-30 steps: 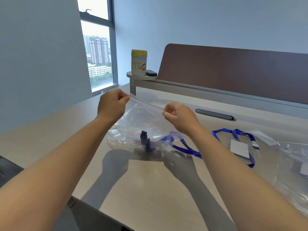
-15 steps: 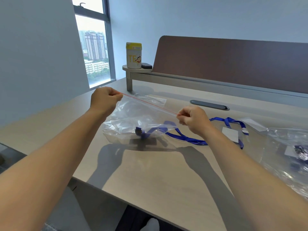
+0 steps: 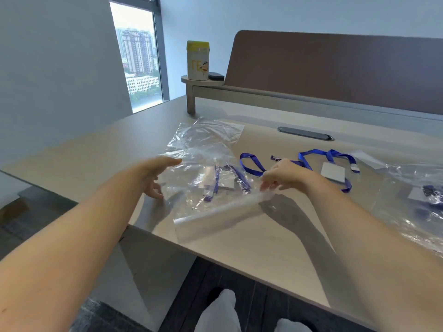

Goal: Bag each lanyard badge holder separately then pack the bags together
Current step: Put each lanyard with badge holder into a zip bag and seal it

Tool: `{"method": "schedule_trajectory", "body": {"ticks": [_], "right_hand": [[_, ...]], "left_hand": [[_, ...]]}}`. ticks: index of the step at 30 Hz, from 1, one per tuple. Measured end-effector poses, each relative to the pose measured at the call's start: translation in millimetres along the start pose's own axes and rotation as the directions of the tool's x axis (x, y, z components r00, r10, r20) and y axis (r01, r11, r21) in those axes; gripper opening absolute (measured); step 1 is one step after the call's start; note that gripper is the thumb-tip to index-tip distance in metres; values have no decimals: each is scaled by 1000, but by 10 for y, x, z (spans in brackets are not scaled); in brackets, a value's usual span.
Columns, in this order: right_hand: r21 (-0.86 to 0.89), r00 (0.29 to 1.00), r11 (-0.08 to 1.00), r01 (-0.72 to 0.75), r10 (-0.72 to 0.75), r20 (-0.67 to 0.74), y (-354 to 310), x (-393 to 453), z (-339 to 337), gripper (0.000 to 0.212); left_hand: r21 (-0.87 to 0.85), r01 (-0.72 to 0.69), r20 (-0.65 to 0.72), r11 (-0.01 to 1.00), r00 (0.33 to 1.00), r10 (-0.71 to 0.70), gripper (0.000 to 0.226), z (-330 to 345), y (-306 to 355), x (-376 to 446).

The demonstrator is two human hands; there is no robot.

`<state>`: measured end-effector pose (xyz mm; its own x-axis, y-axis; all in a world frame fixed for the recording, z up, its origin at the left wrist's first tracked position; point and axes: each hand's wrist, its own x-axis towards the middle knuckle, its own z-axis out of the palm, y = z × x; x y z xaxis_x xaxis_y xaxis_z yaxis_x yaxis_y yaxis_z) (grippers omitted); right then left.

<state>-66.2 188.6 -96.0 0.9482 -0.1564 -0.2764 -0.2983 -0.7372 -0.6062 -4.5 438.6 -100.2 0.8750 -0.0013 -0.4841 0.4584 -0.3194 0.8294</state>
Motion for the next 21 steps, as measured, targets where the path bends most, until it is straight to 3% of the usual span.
{"method": "schedule_trajectory", "body": {"ticks": [3, 6, 9, 13, 16, 21], "right_hand": [[56, 998, 998, -27, 30, -54, 9, 101, 130, 26], [208, 996, 975, -76, 86, -38, -44, 218, 252, 15], [341, 990, 932, -120, 137, -26, -86, 389, 327, 26], [486, 993, 867, -110, 118, 14, -171, 523, 414, 17], [518, 997, 855, -27, 64, -53, -192, 569, 408, 21], [658, 981, 733, 171, -66, -181, -189, 363, 225, 16]], "left_hand": [[-70, 9, -24, 997, 1000, -10, 64, 145, -60, 43], [-145, 2, 6, 989, 1000, -1, 57, 233, -78, 166], [-136, -35, 17, 990, 999, 37, 51, 305, -67, 325], [-80, -83, 45, 993, 995, 87, 17, 380, -20, 426], [-108, -186, 44, 977, 981, 191, 26, 373, -8, 475], [-271, -306, 70, 913, 940, 335, 24, 466, 225, 324]]}}
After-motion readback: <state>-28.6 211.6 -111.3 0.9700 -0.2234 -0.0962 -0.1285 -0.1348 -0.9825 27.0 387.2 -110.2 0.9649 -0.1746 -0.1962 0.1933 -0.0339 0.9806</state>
